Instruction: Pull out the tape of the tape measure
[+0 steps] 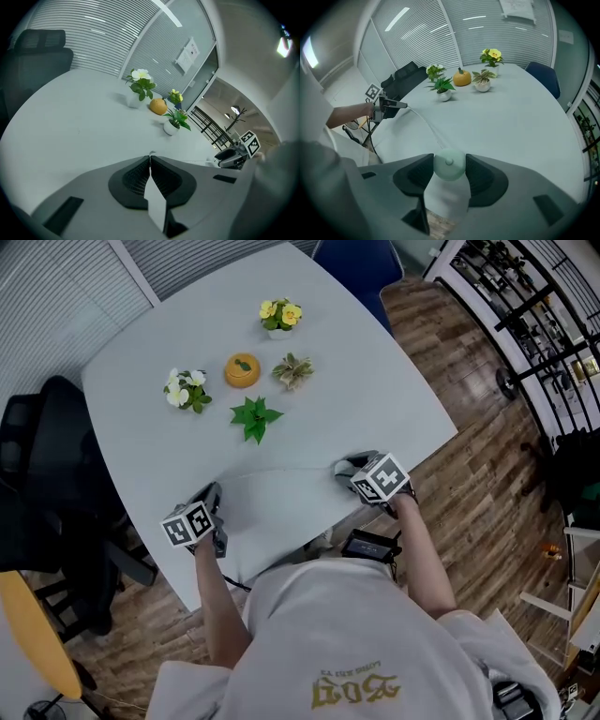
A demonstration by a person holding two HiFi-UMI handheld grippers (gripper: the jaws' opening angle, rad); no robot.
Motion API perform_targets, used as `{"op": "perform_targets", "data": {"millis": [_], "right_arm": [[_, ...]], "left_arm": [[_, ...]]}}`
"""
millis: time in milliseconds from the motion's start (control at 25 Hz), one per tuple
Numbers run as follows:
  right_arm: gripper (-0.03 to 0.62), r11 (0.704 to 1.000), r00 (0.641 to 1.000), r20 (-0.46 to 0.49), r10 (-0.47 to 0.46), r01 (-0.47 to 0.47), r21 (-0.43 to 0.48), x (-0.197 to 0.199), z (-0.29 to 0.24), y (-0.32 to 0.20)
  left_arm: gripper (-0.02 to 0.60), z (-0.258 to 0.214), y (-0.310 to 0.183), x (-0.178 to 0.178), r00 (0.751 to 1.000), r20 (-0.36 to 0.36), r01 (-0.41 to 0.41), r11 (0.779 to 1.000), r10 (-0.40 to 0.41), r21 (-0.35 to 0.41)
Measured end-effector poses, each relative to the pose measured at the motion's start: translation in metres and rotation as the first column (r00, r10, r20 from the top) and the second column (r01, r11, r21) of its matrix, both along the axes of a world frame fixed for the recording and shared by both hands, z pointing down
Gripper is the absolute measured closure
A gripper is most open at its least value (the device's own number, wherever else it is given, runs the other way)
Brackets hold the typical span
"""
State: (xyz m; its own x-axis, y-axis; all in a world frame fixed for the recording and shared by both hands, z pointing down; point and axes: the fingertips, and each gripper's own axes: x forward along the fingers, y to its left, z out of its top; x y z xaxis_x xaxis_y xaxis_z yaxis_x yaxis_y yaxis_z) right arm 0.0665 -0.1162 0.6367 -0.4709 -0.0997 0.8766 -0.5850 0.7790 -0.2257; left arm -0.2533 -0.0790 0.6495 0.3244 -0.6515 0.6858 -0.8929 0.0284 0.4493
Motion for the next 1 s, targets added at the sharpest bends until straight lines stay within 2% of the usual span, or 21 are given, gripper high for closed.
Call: {"op": "perform_targets", "data": {"millis": [200,520,680,880,1000], "right_arm": [[0.365,1.000,0.999,-0.041,0.013,-0.013,0.008,-0.001,0.012,-0.010],[0.365,0.999,0.997,-0.075,0.036,-0.033,0.037,-0.002,0.029,-0.026],[0.364,0.995,0.994,-0.104,0.027,-0.017,0.093,0.000,0.037,-0.031],[0.362,0.989,0.994,-0.113,-0.002,0.018,0.145,-0.004,0.037,-0.028],[0.352,0.991,0.995,-0.097,0.009,0.004,0.134,-0.005,0.037,-0.026]], "left_arm": [[0.571,0.008,-0.003,0.009,0.999,0.024,-0.032,0.999,0.033,-0.037],[0.569,0.022,-0.010,0.006,0.998,0.061,-0.005,0.997,0.009,-0.072],[0.569,0.030,-0.009,0.006,0.996,0.087,0.005,0.995,0.004,-0.099],[0.569,0.032,-0.012,0.006,0.993,0.114,0.014,0.995,-0.002,-0.100],[0.569,0.032,-0.014,0.008,0.992,0.129,0.016,0.995,-0.004,-0.095]]}}
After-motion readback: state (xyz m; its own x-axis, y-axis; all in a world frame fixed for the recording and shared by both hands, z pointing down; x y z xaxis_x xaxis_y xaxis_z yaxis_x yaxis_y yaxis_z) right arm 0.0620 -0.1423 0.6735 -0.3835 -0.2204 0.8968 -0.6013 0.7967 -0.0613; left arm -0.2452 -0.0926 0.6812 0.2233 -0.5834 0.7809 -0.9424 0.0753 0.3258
